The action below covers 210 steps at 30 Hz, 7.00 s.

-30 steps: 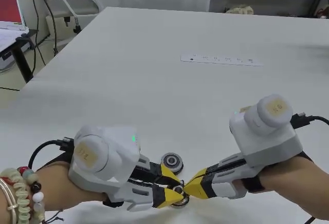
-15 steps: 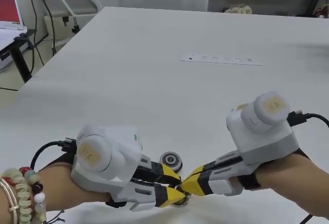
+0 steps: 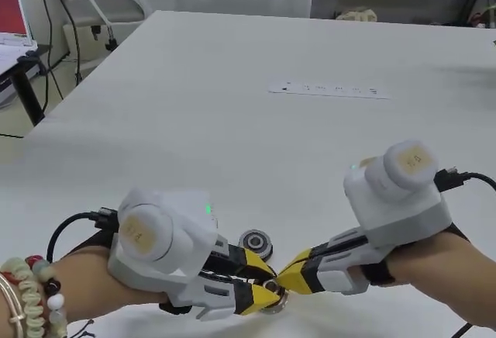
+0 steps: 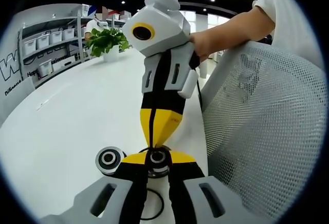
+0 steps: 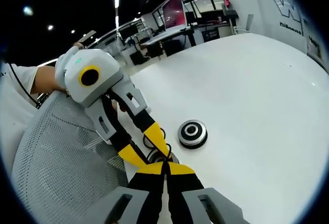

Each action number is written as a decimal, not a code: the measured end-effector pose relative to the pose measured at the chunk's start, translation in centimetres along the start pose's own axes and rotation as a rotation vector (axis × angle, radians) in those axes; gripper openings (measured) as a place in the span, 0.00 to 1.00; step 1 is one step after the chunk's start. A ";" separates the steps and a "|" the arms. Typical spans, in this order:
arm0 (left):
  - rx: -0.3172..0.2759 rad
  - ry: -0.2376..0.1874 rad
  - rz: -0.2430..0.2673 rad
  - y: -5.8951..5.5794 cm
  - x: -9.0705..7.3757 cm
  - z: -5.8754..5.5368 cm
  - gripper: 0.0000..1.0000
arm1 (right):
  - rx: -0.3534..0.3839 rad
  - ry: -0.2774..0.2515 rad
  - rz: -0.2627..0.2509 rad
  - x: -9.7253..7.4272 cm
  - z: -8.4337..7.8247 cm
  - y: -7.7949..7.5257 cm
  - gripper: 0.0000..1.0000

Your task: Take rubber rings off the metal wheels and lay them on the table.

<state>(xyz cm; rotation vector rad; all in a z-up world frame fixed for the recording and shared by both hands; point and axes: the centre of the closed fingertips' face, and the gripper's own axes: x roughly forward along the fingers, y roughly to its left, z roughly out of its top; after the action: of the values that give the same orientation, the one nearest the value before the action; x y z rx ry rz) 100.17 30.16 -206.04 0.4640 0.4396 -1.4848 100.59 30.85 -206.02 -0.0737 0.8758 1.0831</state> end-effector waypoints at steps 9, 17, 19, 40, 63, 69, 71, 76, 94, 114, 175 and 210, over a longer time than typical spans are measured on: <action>0.056 0.036 -0.007 0.0 -0.8 0.1 0.12 | 0.010 -0.014 -0.007 -0.3 0.2 -0.2 0.00; 0.048 -0.005 -0.002 0.2 -2.2 1.7 0.39 | 0.028 -0.040 -0.020 -0.8 0.6 -0.6 0.00; 0.051 -0.006 -0.002 0.2 -2.6 1.9 0.47 | 0.030 -0.044 -0.022 -0.8 0.7 -0.7 0.00; 0.097 -0.045 0.097 0.5 -8.9 5.5 0.69 | 0.060 -0.135 -0.042 -2.4 2.5 -1.4 0.00; -0.065 -0.077 0.281 -0.2 -12.8 2.1 0.75 | 0.045 -0.204 -0.031 -3.2 4.3 -0.7 0.00; -0.113 -0.085 0.299 -0.8 -12.5 1.1 0.75 | 0.036 -0.201 -0.023 -2.9 4.4 -0.3 0.00; -0.128 -0.091 0.301 -0.8 -12.5 1.1 0.75 | 0.035 -0.201 -0.019 -2.9 4.4 -0.2 0.00; -0.156 -0.120 0.318 -0.6 -12.3 1.5 0.74 | 0.029 -0.210 -0.010 -2.7 4.7 0.3 0.00; -0.181 -0.080 0.279 -1.1 -11.5 0.5 0.75 | -0.047 -0.181 -0.006 0.2 4.2 2.0 0.00; -0.186 -0.058 0.283 -1.0 -11.5 0.0 0.72 | -0.162 -0.150 -0.045 3.1 2.8 2.4 0.00; -0.115 -0.036 0.273 -0.6 -11.9 0.4 0.75 | -0.117 -0.305 -0.140 -3.8 6.7 -2.0 0.14; 0.020 -0.032 0.141 7.4 -5.9 7.3 0.64 | -0.065 -0.227 -0.229 -4.6 3.6 -5.4 0.16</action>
<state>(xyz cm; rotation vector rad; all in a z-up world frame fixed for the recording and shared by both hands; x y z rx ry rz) 107.33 31.36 -196.55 0.4765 0.3594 -1.3596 106.14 26.37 -202.47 -0.1001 0.6117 0.8857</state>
